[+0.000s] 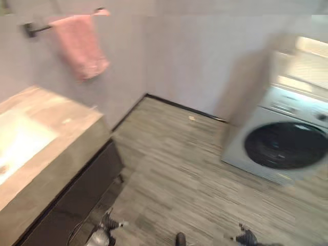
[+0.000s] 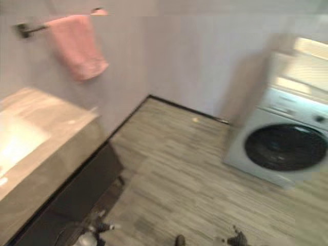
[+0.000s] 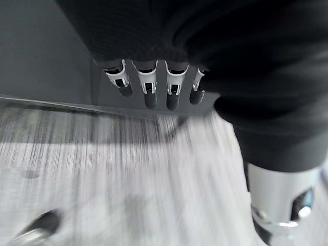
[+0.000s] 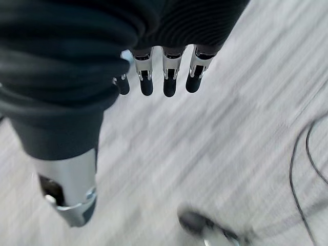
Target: Put brush and paste in cup on sink, flatten towel.
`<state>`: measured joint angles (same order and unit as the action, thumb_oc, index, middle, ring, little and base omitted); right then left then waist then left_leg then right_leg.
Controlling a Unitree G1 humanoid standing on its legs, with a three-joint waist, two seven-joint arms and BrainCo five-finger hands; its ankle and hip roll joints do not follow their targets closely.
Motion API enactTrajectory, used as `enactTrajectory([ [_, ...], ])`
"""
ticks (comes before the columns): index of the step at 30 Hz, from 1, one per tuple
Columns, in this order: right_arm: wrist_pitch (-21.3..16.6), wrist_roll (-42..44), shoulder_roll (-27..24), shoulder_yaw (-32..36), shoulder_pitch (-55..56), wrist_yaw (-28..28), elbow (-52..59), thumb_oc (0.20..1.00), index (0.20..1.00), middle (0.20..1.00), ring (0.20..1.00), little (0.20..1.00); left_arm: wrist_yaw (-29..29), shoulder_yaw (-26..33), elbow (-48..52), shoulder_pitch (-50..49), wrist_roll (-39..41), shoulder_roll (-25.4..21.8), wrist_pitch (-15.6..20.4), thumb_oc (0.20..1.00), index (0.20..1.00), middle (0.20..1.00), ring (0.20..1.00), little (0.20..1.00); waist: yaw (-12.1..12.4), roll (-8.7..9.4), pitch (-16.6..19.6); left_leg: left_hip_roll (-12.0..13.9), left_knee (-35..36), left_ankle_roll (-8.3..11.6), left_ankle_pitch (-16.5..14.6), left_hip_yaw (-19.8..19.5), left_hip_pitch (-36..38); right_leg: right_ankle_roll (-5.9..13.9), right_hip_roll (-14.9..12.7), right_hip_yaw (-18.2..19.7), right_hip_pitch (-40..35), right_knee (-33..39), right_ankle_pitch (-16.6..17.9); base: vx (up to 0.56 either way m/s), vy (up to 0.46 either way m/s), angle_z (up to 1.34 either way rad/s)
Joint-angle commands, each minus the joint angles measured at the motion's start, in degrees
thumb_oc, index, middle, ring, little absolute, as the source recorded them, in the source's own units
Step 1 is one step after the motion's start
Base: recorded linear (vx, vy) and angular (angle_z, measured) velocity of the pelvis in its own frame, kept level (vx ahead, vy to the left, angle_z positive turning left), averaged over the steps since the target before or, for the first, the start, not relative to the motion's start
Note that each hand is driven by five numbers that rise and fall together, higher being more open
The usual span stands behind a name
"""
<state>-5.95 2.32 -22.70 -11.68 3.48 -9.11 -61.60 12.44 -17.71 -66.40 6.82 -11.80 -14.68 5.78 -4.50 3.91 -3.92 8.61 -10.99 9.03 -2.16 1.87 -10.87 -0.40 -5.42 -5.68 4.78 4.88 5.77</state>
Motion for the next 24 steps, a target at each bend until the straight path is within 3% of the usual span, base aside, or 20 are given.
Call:
enactTrajectory([
  [1, -1.1, -0.6, -0.3, 0.6, -3.2, -1.4, 2.1, 1.0, 1.0, 1.0, 1.0, 1.0, 1.7, 0.1, 2.0, 1.4, -0.1, -1.2, 1.4, 1.0, 1.0, 1.0, 1.0, 1.0, 2.4, -2.84, -3.3, -6.8, 8.9, -5.3, 7.0, 2.4, -0.7, 7.64, 0.1, 2.0, -1.8, -0.7, -2.1, 0.18, 0.072, -0.22],
  [3, -1.0, -0.4, 0.0, 0.3, -3.4, -1.0, 2.4, 1.0, 1.0, 1.0, 1.0, 1.0, 1.6, 0.1, 2.1, 1.7, 0.6, -0.7, 1.4, 1.0, 1.0, 1.0, 1.0, 1.0, 2.7, -3.12, -3.6, -6.3, 8.9, -5.4, 6.8, 3.6, 0.2, 7.63, 0.0, 3.1, -2.7, -1.8, -3.3, 0.25, 0.156, -0.95],
  [4, -0.8, 0.9, 1.8, 0.6, -3.2, -0.3, 2.4, 1.0, 1.0, 1.0, 1.0, 1.0, 1.4, -0.2, 2.1, 1.4, 1.0, 0.0, 1.4, 1.0, 1.0, 1.0, 1.0, 1.0, 2.2, -3.84, -2.6, -7.3, 12.6, -7.09, 5.7, 5.6, 4.8, 8.57, -0.8, 3.3, -2.8, -4.5, -4.3, 0.32, 0.303, -1.75],
  [5, -0.9, 1.9, 3.2, 0.2, -4.3, 0.3, 1.8, 1.0, 1.0, 1.0, 1.0, 1.0, 1.1, -0.4, 3.7, 1.2, 2.1, -0.4, 1.6, 1.0, 1.0, 1.0, 1.0, 1.0, 2.7, -3.81, -3.2, -7.3, 12.3, -8.09, 4.6, 7.5, 6.3, 8.94, -1.3, 2.1, -1.1, -9.6, -5.3, 0.27, 0.278, -1.37],
  [7, -0.9, 2.1, 3.5, -0.3, -5.2, 0.2, 1.2, 1.0, 1.0, 1.0, 1.0, 1.0, 1.1, -0.7, 4.3, 1.4, 2.5, -0.7, 1.7, 1.0, 1.0, 1.0, 1.0, 1.0, 3.2, -3.72, -3.6, -7.3, 11.2, -8.35, 3.8, 8.1, 6.2, 9.04, -1.7, 0.9, -0.2, -11.0, -5.4, 0.04, 0.072, -0.69],
  [9, -0.8, 3.3, 4.3, -1.0, -6.2, 0.7, 0.7, 1.0, 1.0, 1.0, 1.0, 1.0, 0.6, -1.0, 5.3, 1.8, 3.5, -1.4, 1.7, 1.0, 1.0, 1.0, 1.0, 1.0, 3.5, -3.13, -4.7, -7.4, 5.2, -8.96, 0.6, 8.6, 5.8, 8.54, -2.4, -1.5, 0.8, -13.8, -6.3, 0.0, 0.023, -0.55],
  [10, -0.8, 3.3, 4.3, -1.0, -6.2, 0.7, 0.7, 1.0, 1.0, 1.0, 1.0, 1.0, 0.6, -1.0, 5.3, 1.8, 3.5, -1.4, 1.6, 1.0, 1.0, 1.0, 1.0, 1.0, 3.5, -3.13, -4.7, -7.4, 5.0, -8.96, 0.4, 8.5, 5.7, 8.53, -2.4, -1.5, 0.9, -13.9, -6.3, 0.0, -0.002, -0.18],
  [15, -1.7, 7.8, 4.1, 0.6, -6.2, 0.0, 4.2, 1.0, 1.0, 1.0, 1.0, 1.0, 0.5, -0.6, 10.6, 2.2, 7.4, -2.6, 2.0, 1.0, 1.0, 1.0, 1.0, 1.0, 3.6, -3.0, -6.9, -7.3, -8.4, -9.79, -5.4, 5.7, 0.3, 6.03, -2.3, -3.7, 2.9, -22.6, -11.9, -0.02, -0.034, 0.34],
  [19, -2.1, 8.6, 4.0, 0.6, -6.3, -0.4, 8.6, 1.0, 1.0, 1.0, 1.0, 1.0, 0.7, -0.2, 11.9, 2.1, 8.6, -2.9, 2.1, 1.0, 1.0, 1.0, 1.0, 1.0, 3.6, -2.88, -7.6, -7.3, -11.2, -10.13, -6.6, 5.1, -1.1, 5.83, -2.2, -4.0, 3.6, -23.7, -12.7, 0.02, -0.024, 0.24],
  [24, -3.1, 10.8, 3.7, 1.1, -6.2, 0.1, 11.4, 1.0, 1.0, 1.0, 1.0, 1.0, -0.2, -0.4, 14.7, 1.7, 10.8, -3.0, 3.0, 1.0, 1.0, 1.0, 1.0, 1.0, 3.8, -3.33, -7.7, -8.2, -8.4, -10.28, -5.9, 4.7, -0.3, 6.88, -2.5, -3.4, 3.1, -22.3, -11.9, 0.12, 0.057, 0.04],
])
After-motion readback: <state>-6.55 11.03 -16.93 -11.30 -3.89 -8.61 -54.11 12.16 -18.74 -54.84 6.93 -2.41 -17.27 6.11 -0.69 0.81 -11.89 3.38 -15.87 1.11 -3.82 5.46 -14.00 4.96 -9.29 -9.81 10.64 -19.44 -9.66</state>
